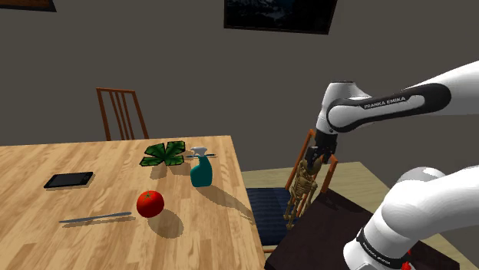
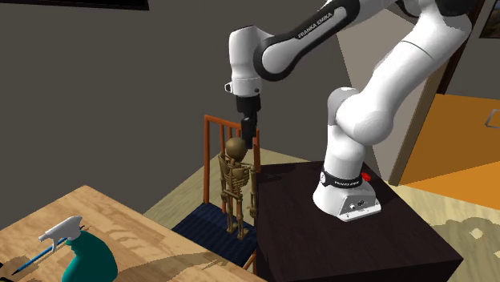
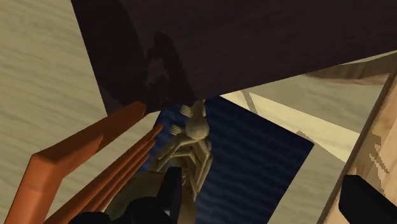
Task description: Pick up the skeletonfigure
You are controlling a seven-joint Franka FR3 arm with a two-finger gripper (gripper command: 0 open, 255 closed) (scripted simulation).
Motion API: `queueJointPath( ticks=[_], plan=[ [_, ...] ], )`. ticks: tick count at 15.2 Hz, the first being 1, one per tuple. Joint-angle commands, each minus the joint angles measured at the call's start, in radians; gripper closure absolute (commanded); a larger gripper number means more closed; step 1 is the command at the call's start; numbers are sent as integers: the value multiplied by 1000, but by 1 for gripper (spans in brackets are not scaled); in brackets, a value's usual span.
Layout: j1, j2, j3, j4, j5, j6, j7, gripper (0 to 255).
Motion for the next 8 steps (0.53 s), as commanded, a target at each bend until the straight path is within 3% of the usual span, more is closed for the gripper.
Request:
queueJointPath(
  ticks=[1,8],
  plan=[
    [-21,46,-37,-38,-13,83,-26,0],
    [-38,265,-145,-110,-5,357,-109,0]
  ],
)
